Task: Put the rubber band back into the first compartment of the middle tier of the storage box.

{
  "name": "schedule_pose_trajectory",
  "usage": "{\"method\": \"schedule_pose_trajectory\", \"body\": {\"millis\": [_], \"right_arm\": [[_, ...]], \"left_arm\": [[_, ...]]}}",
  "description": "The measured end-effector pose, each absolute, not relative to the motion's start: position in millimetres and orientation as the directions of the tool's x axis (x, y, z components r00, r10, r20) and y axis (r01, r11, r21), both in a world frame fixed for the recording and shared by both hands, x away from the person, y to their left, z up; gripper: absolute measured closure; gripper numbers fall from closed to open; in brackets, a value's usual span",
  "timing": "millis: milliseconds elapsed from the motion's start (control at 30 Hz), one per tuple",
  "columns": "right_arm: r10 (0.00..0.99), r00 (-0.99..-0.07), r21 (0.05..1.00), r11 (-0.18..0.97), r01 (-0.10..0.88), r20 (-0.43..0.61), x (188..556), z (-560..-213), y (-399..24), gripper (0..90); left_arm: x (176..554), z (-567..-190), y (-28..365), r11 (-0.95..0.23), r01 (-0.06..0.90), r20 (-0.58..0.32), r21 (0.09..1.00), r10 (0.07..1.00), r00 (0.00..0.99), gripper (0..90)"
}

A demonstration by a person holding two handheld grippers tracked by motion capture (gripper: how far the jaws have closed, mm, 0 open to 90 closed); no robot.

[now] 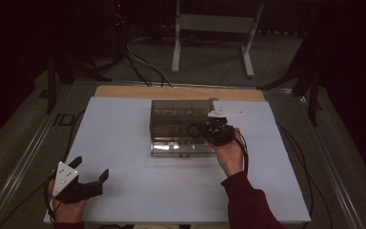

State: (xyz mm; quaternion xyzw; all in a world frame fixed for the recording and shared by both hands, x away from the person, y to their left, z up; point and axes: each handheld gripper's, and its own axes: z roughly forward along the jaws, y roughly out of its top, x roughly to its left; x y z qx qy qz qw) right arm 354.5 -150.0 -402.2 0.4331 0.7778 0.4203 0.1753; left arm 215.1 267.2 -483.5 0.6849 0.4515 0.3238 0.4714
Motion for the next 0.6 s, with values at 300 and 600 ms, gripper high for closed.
{"method": "schedule_pose_trajectory", "body": {"millis": [300, 600], "right_arm": [[0.815, -0.57, 0.804, 0.271, 0.529, 0.1, 359, -402, -139, 88.5], [0.813, -0.571, 0.802, 0.266, 0.535, 0.111, 363, -405, -130, 88.5]], "left_arm": [[214, -484, 267, -0.147, 0.314, 0.016, 0.938, 0.923, 0.384, 0.3], [215, -484, 267, -0.142, 0.317, 0.009, 0.938, 0.922, 0.386, 0.3]]}}
